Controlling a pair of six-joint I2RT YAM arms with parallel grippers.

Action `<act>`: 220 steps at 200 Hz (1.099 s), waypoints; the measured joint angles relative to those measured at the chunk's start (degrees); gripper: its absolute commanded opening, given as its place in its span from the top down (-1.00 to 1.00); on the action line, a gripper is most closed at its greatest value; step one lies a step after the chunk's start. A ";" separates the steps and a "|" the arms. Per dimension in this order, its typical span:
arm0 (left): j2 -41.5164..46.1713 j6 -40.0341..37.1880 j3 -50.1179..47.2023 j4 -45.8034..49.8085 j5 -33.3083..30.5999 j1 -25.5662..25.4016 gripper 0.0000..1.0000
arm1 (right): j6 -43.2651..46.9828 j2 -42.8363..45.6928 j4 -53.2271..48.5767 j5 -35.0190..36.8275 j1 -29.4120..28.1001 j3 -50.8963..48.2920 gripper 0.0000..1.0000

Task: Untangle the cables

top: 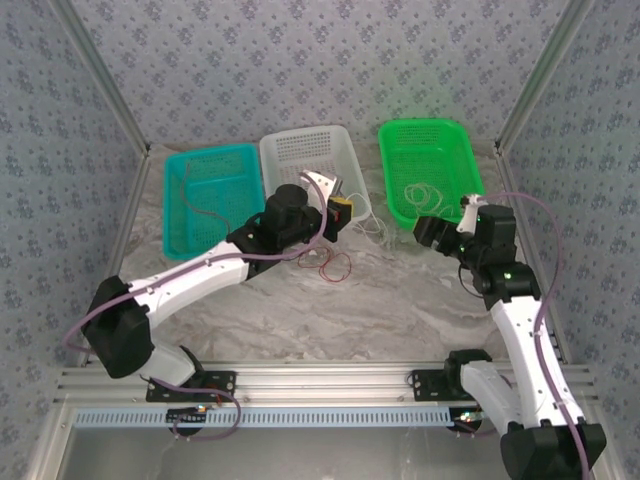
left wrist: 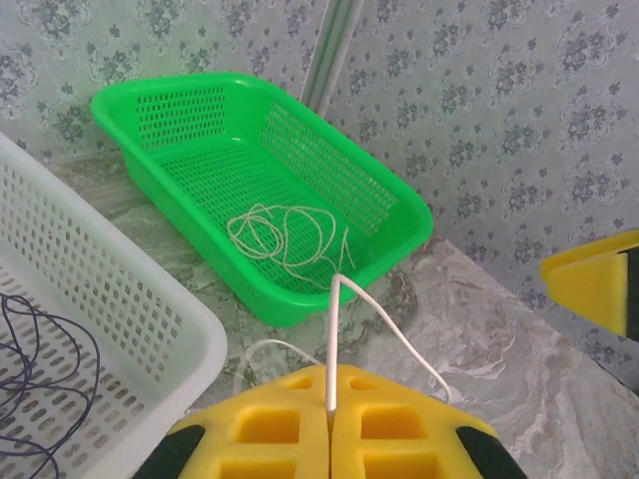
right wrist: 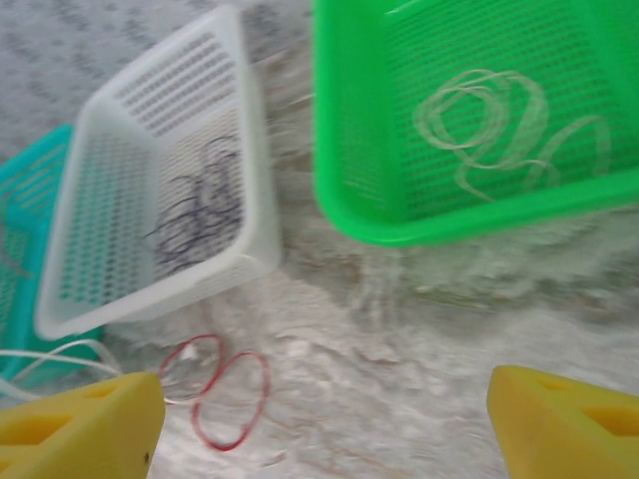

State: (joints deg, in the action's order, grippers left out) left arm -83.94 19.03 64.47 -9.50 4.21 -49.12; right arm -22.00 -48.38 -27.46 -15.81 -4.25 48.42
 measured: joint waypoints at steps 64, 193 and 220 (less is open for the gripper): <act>-2.12 1.60 3.39 1.66 2.51 0.00 0.88 | -1.86 -2.62 5.92 -6.25 -8.26 -0.04 -0.74; -5.25 -6.10 4.26 1.84 -7.54 -1.66 0.89 | -53.90 -11.67 29.35 -26.99 -2.95 -3.43 -0.67; -6.27 -8.15 4.42 1.64 -10.29 -2.29 0.89 | -60.65 -11.74 32.46 -28.85 -2.95 -4.57 -0.67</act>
State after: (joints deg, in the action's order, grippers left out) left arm -90.21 10.87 68.88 -7.86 -6.09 -51.42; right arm -82.65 -60.12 4.99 -44.66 -7.20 43.86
